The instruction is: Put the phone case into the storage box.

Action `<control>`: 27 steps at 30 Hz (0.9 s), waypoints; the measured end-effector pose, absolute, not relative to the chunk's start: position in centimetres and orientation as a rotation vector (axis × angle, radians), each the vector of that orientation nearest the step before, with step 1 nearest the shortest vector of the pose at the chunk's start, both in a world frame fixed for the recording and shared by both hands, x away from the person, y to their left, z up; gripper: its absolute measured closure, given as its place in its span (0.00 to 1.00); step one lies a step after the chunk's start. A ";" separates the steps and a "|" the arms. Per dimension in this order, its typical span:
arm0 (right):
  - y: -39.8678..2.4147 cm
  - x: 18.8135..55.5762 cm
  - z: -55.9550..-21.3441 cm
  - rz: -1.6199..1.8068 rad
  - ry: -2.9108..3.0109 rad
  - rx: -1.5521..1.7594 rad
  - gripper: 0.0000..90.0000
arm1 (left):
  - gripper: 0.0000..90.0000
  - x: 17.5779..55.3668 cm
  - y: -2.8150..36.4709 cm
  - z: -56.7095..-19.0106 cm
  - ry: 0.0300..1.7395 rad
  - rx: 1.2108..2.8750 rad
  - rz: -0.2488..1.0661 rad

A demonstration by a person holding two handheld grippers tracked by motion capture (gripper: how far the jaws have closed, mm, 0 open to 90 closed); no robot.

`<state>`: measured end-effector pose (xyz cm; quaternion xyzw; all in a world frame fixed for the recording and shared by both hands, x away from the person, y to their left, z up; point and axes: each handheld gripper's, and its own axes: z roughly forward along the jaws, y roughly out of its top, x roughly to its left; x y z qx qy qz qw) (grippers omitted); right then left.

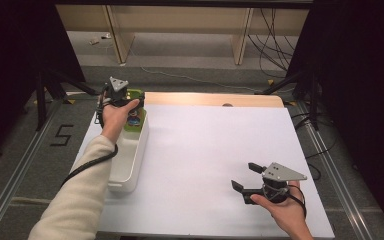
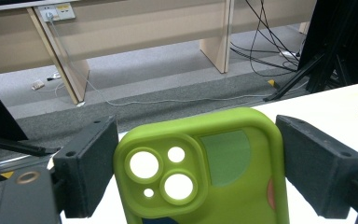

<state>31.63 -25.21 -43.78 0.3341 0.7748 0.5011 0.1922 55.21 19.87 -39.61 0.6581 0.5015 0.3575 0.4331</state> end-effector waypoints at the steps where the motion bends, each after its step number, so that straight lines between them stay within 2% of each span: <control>1: -25.2 31.6 -43.8 1.407 2.175 0.938 0.18 | 0.18 55.2 19.8 -39.6 1.251 1.638 0.890; 27: -25.2 31.6 -43.8 1.407 2.176 0.938 0.18 | 0.17 55.4 19.8 -40.4 1.261 1.655 0.878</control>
